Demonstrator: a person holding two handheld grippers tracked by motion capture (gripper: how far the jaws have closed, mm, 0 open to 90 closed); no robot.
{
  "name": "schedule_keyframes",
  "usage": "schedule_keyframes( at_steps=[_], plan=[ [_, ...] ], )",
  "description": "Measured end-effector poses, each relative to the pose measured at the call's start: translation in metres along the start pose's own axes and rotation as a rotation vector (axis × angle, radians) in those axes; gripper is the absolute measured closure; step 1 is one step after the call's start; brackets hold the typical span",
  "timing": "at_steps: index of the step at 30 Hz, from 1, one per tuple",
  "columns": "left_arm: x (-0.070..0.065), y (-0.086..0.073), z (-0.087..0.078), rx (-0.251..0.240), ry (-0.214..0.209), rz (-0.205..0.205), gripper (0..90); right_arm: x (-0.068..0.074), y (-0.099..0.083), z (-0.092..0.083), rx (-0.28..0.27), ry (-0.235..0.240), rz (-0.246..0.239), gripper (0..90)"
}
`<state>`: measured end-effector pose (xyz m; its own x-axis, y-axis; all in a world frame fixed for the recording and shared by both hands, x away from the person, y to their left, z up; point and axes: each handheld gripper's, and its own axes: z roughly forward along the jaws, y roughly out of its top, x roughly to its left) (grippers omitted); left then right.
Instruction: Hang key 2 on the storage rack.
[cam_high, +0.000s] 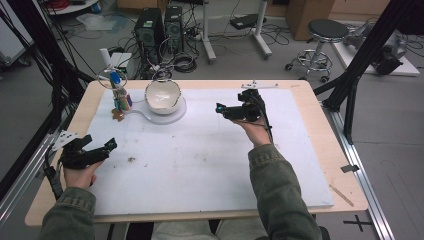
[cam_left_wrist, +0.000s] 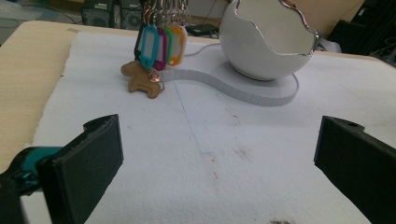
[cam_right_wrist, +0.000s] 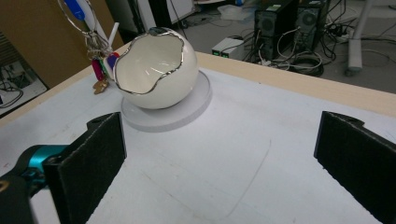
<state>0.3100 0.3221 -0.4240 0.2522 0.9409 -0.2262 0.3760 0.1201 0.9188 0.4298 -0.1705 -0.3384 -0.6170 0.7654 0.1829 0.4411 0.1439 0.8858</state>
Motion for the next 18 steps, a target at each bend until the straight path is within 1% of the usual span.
schedule_keyframes(
  at_steps=[4,6,8,11,12,16,18],
  plan=[
    [0.0,0.0,0.0,0.003,0.001,0.002,1.7,-0.007,-0.012,-0.01,-0.011,-0.02,0.008,1.4],
    [-0.001,0.0,0.0,0.005,-0.001,0.0,1.7,-0.009,-0.019,-0.016,-0.038,-0.046,0.003,1.4],
    [-0.001,0.0,0.0,0.005,-0.002,0.001,1.7,-0.012,-0.026,-0.021,-0.05,-0.053,0.006,1.4],
    [-0.002,0.0,0.001,0.007,-0.002,0.002,1.7,-0.019,-0.039,-0.03,-0.063,-0.081,0.02,1.4],
    [-0.002,0.0,0.001,0.008,0.0,0.001,1.7,-0.021,-0.042,-0.032,-0.058,-0.096,0.024,1.3],
    [-0.002,0.0,0.001,0.008,0.0,0.0,1.7,-0.028,-0.057,-0.046,-0.091,-0.137,0.03,1.3],
    [-0.002,-0.001,0.001,0.009,0.0,-0.001,1.7,-0.032,-0.065,-0.053,-0.105,-0.155,0.043,1.3]
  ],
)
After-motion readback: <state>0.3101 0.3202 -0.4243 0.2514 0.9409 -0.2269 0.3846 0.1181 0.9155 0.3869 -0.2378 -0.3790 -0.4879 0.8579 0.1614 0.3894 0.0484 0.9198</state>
